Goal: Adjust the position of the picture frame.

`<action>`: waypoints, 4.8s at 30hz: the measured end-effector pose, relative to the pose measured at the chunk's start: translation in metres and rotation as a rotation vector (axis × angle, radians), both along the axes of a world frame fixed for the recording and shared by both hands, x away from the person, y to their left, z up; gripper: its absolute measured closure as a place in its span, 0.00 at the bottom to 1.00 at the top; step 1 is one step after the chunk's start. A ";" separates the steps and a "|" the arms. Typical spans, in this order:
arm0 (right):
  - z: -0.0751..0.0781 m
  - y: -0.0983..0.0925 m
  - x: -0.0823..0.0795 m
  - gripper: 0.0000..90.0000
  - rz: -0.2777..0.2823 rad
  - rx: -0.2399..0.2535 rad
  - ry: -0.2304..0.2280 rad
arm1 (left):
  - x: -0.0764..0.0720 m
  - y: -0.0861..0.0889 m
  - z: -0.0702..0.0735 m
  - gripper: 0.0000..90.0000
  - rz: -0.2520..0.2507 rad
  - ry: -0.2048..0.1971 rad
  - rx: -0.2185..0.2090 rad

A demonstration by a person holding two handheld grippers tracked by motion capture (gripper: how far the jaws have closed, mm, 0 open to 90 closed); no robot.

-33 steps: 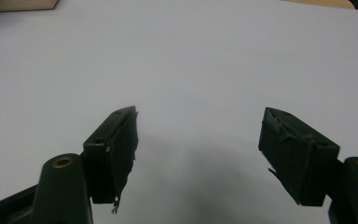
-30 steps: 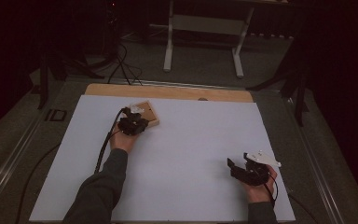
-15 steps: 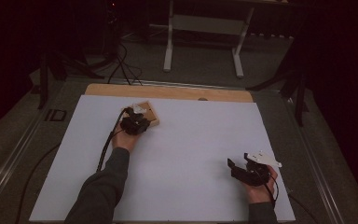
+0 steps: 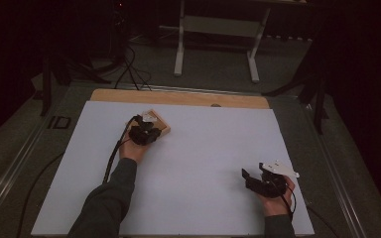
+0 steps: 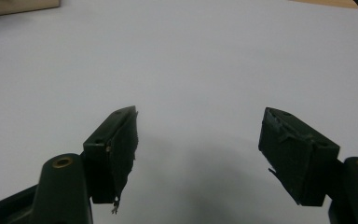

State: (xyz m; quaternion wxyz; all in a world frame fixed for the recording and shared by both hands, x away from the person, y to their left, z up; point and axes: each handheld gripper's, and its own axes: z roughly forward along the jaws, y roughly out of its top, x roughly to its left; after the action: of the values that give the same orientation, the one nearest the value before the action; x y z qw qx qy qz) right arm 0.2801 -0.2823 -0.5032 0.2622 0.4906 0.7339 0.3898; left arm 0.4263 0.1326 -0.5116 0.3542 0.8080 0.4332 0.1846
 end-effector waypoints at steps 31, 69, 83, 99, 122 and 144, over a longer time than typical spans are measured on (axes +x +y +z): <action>0.000 0.000 0.000 0.31 0.002 0.000 -0.001 | -0.040 -0.018 0.001 0.91 -0.146 0.010 -0.002; 0.000 0.001 -0.001 0.31 0.008 -0.003 -0.001 | -0.107 -0.022 -0.001 0.90 -0.318 0.009 -0.019; 0.000 0.001 -0.001 0.31 0.008 -0.001 -0.007 | -0.129 -0.019 0.014 0.89 -0.359 -0.011 -0.079; 0.000 0.002 0.000 0.31 0.013 -0.002 -0.006 | -0.142 -0.009 -0.004 1.00 -0.334 0.028 -0.002; 0.001 0.002 0.000 0.30 0.011 0.001 -0.009 | -0.142 0.018 -0.009 1.00 -0.211 0.051 0.054; 0.001 0.002 -0.001 0.22 0.002 0.001 -0.014 | -0.124 0.041 -0.009 1.00 -0.039 0.087 -0.011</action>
State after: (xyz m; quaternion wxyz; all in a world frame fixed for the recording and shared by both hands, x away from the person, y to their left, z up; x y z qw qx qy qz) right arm 0.2795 -0.2807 -0.5021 0.2670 0.4872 0.7323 0.3939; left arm 0.3026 0.1735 -0.5205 0.3431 0.8214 0.4336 0.1400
